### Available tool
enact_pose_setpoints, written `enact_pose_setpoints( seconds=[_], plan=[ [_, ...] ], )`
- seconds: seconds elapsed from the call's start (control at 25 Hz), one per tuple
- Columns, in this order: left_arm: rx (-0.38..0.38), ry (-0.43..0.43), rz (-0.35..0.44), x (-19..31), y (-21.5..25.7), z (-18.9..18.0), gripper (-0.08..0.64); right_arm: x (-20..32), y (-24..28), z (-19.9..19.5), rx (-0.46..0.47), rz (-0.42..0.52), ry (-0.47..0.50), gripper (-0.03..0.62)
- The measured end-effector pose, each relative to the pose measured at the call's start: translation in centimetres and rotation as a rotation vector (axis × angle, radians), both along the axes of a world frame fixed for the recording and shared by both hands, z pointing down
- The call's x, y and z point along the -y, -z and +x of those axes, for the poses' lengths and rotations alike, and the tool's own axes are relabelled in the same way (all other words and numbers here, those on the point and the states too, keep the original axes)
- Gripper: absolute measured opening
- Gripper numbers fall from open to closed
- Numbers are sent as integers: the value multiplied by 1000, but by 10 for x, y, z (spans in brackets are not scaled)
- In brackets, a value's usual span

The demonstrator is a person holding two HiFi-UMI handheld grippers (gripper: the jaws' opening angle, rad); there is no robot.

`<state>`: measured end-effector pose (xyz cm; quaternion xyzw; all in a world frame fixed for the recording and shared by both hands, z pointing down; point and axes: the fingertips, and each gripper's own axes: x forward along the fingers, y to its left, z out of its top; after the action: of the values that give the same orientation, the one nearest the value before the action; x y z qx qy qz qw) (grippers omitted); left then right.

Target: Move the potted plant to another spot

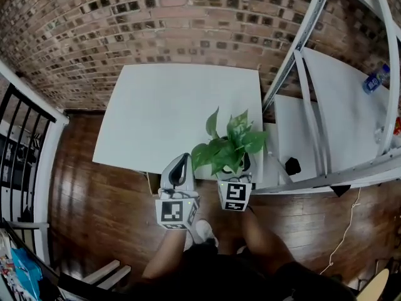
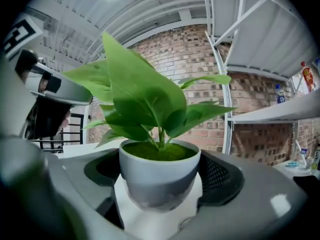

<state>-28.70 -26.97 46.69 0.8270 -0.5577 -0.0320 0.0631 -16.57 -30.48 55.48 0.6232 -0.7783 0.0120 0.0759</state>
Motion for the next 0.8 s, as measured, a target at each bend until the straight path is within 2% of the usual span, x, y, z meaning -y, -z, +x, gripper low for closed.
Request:
enact_pose_setpoints(
  seconds=[0.24, 0.44, 0.8],
  plan=[
    [-4, -1, -13, 13, -29, -15, 12, 26, -48, -5, -29, -60, -14, 468],
    [-7, -5, -36, 21, -35, -21, 12, 34, -70, -3, -39, -96, -39, 468],
    [-7, -28, -27, 22, -32, -21, 12, 33, -94, -6, -36, -144, -43, 468]
  ],
)
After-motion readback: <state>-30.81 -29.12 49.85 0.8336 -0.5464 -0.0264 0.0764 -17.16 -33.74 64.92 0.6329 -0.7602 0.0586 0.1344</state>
